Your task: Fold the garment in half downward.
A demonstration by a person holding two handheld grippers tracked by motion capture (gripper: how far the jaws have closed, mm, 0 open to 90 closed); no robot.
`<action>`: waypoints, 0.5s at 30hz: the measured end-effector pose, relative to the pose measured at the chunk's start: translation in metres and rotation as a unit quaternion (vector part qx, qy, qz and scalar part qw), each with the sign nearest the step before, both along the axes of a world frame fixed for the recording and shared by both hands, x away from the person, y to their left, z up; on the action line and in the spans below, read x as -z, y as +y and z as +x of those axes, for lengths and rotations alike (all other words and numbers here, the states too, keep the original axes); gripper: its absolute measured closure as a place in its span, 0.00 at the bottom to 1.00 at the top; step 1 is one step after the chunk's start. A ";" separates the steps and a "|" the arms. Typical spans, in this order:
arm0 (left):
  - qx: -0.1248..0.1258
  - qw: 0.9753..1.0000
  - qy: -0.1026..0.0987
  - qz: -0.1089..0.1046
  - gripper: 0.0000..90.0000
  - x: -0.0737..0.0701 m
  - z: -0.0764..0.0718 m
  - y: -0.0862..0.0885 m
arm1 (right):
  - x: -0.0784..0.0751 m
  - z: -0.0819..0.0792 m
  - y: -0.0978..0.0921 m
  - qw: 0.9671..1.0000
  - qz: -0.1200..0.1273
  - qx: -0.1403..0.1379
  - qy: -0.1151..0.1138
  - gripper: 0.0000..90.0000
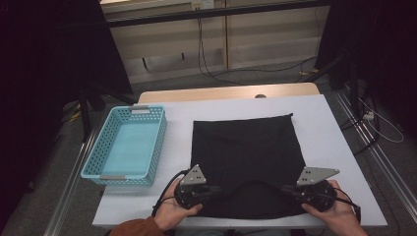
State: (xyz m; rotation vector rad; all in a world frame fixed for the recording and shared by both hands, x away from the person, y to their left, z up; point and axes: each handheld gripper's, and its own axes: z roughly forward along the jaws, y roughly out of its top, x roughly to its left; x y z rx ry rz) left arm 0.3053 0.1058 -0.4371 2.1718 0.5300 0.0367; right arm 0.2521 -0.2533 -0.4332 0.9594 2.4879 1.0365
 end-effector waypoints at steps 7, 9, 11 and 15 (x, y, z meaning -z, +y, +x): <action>0.013 1.000 0.003 0.004 0.96 0.000 -0.008 -0.002 | 0.000 -0.007 0.001 1.000 -0.002 -0.006 0.005 0.97; 0.012 1.000 0.004 0.002 0.96 0.000 -0.010 -0.001 | 0.000 -0.009 0.000 1.000 -0.002 -0.008 0.004 0.97; 0.014 1.000 0.001 0.001 0.96 -0.002 -0.013 -0.001 | -0.001 -0.011 0.000 1.000 -0.001 -0.009 0.004 0.97; 0.014 1.000 0.004 0.002 0.96 -0.002 -0.015 0.001 | 0.000 -0.014 0.001 1.000 -0.006 -0.014 0.006 0.97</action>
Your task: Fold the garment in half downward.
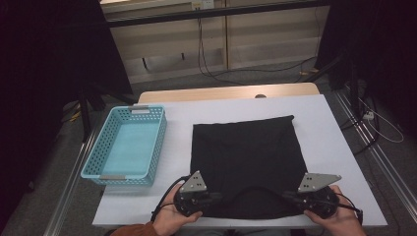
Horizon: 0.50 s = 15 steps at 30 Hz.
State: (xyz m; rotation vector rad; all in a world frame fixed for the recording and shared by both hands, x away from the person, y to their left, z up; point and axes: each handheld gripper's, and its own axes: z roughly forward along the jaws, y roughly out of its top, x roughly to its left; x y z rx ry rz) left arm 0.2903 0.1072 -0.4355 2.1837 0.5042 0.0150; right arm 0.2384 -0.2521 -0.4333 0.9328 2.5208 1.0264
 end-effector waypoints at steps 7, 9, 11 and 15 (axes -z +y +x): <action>0.007 1.000 0.002 0.001 0.96 -0.003 -0.009 0.000 | 0.000 -0.005 0.001 1.000 0.001 -0.009 0.003 0.97; 0.001 1.000 0.002 0.004 0.96 -0.002 -0.011 0.000 | 0.000 -0.007 0.001 1.000 0.001 -0.013 0.005 0.97; 0.009 1.000 0.009 0.001 0.96 -0.002 -0.011 0.002 | -0.001 -0.008 0.001 1.000 0.001 -0.019 0.008 0.97; 0.010 1.000 0.016 0.001 0.96 -0.002 -0.013 0.003 | -0.001 -0.011 0.002 1.000 0.004 -0.028 0.012 0.97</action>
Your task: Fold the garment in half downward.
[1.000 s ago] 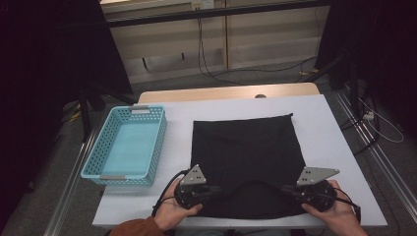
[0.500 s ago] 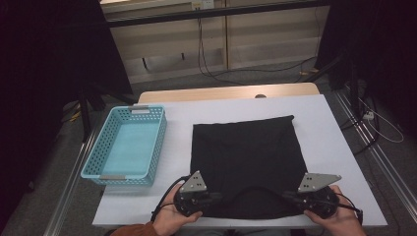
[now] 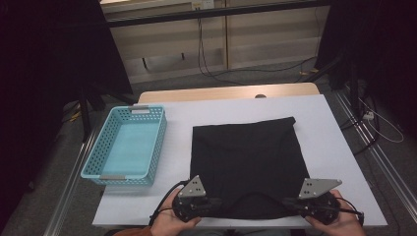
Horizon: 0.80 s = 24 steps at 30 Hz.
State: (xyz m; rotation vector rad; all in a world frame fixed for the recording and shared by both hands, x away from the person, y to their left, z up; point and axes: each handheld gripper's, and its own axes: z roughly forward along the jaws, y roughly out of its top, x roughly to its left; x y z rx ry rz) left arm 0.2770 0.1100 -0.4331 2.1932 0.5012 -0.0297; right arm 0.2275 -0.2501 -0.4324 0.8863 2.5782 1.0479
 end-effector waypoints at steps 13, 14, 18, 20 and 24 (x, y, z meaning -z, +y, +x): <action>-0.006 1.000 0.008 0.001 0.89 0.001 -0.001 0.001 | 0.001 -0.002 0.002 1.000 0.005 -0.022 0.012 0.96; -0.007 1.000 0.012 0.000 0.85 0.001 0.000 0.002 | 0.001 -0.001 0.002 1.000 0.004 -0.023 0.012 0.95; -0.021 1.000 0.012 -0.011 0.75 -0.002 0.004 0.006 | 0.001 0.000 0.002 1.000 0.014 -0.024 0.012 0.88; -0.029 0.999 0.007 -0.012 0.71 -0.003 0.006 0.008 | 0.001 0.001 0.001 1.000 0.018 -0.019 0.011 0.80; -0.050 0.999 -0.002 -0.009 0.58 -0.001 0.014 0.010 | 0.000 0.004 0.000 1.000 0.026 0.004 0.005 0.68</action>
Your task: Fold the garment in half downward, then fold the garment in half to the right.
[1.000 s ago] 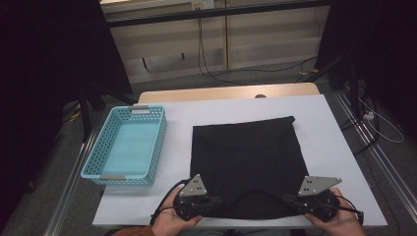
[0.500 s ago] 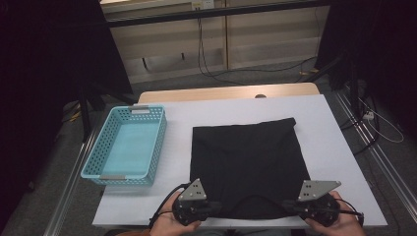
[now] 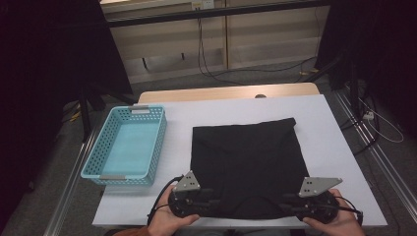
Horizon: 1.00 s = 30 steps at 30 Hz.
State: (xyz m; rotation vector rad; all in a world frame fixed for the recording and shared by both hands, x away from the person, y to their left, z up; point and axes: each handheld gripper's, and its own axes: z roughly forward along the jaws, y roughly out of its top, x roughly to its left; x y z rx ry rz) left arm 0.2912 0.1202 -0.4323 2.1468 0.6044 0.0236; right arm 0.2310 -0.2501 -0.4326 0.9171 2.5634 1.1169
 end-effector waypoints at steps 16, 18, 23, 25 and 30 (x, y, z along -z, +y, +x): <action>-0.074 0.995 -0.060 -0.017 0.18 -0.006 0.026 0.018 | -0.001 0.010 0.008 0.999 0.021 0.034 -0.029 0.47; -0.079 0.995 -0.061 -0.017 0.15 -0.006 0.026 0.017 | -0.001 0.011 0.008 0.999 0.024 0.035 -0.032 0.45; -0.087 0.994 -0.071 -0.011 0.11 -0.004 0.029 0.016 | -0.002 0.012 0.010 0.998 0.029 0.044 -0.041 0.41; -0.089 0.993 -0.072 -0.012 0.09 -0.004 0.032 0.017 | -0.002 0.014 0.012 0.998 0.032 0.042 -0.043 0.39; -0.094 0.993 -0.069 -0.014 0.05 -0.003 0.039 0.019 | -0.002 0.016 0.021 0.998 0.033 0.038 -0.045 0.37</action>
